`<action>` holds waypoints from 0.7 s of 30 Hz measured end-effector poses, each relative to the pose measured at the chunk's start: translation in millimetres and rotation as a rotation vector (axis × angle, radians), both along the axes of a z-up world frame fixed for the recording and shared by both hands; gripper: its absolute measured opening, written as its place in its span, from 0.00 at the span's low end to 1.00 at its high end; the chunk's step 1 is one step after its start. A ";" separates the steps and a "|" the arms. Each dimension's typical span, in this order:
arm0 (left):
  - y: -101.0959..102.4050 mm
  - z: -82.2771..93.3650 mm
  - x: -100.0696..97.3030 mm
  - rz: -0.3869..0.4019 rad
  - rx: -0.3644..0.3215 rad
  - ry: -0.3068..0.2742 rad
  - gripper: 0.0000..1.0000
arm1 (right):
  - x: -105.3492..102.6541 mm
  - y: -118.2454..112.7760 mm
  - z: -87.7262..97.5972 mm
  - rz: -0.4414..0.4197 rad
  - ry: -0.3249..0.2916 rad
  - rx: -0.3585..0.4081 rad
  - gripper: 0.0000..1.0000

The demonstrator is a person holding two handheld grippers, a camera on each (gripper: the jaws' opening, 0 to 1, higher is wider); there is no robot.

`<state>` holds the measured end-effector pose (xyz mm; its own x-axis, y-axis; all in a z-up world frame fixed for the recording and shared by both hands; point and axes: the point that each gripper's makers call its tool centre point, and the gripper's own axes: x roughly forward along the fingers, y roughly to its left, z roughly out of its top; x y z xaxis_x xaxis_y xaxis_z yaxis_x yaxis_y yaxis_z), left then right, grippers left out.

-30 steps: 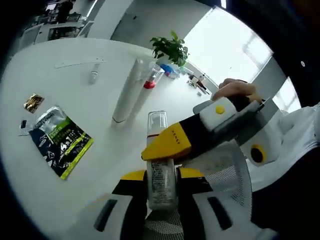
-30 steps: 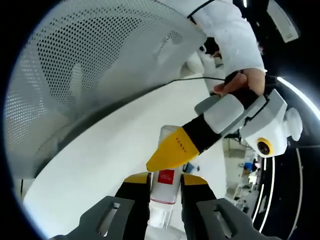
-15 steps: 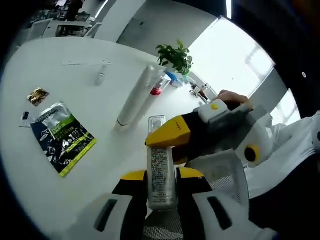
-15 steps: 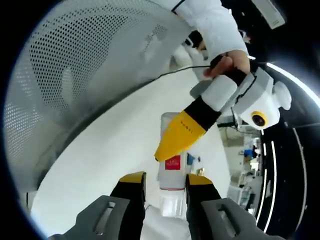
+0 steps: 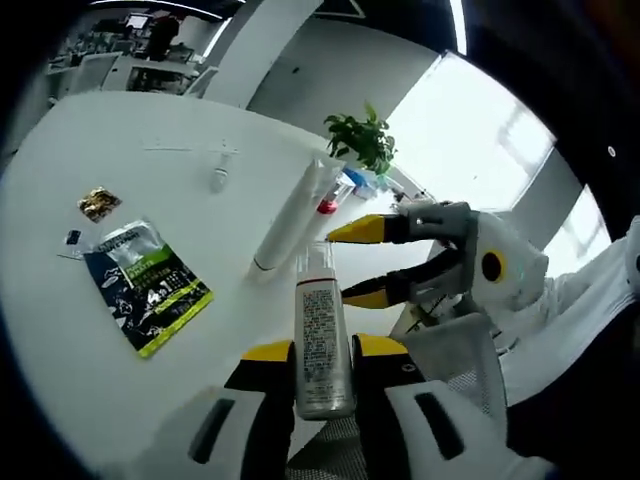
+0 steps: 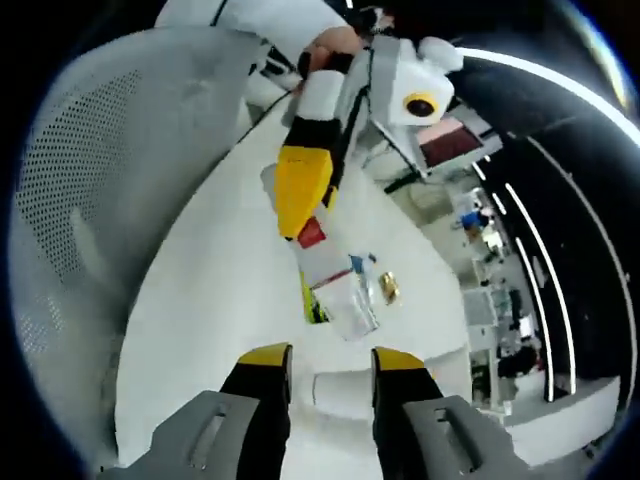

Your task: Arrange the skincare products in the storage area until every visible bottle or jar stands upright without overlapping.

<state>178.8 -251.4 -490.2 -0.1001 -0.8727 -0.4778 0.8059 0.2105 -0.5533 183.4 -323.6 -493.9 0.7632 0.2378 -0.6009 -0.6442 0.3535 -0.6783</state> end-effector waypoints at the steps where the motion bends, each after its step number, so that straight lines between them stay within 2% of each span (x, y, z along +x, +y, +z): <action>1: 0.3 1.2 2.4 0.010 -0.010 -0.015 0.18 | -1.0 -2.5 -0.6 -0.027 0.007 0.028 0.24; 2: 0.3 1.6 3.4 0.014 -0.013 -0.022 0.18 | -1.7 -4.8 -0.7 -0.057 0.013 0.058 0.24; 9: -3.3 10.6 6.4 0.040 -0.065 -0.059 0.18 | -9.8 -14.0 -2.2 -0.265 0.056 0.395 0.25; 14: -6.7 13.0 10.3 0.059 -0.078 -0.102 0.18 | -16.2 -14.6 0.9 -0.368 0.081 0.607 0.25; 16: -7.7 14.0 12.4 0.064 -0.085 -0.107 0.18 | -16.4 -15.4 8.5 -0.427 0.078 0.741 0.25; 17: -8.6 15.0 12.8 0.065 -0.090 -0.111 0.18 | -16.8 -15.9 9.4 -0.443 0.082 0.773 0.25; 18: -9.6 16.1 14.2 0.068 -0.094 -0.125 0.18 | -16.5 -17.8 13.6 -0.488 0.093 0.893 0.25; 21: -12.5 18.9 17.7 0.080 -0.097 -0.184 0.18 | -15.9 -16.8 22.6 -0.542 0.094 1.080 0.28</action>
<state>196.5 -263.9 -471.2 0.0527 -0.9174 -0.3946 0.8781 0.2308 -0.4192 167.5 -340.4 -471.4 0.8829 0.3142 -0.3489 -0.2684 0.9475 0.1740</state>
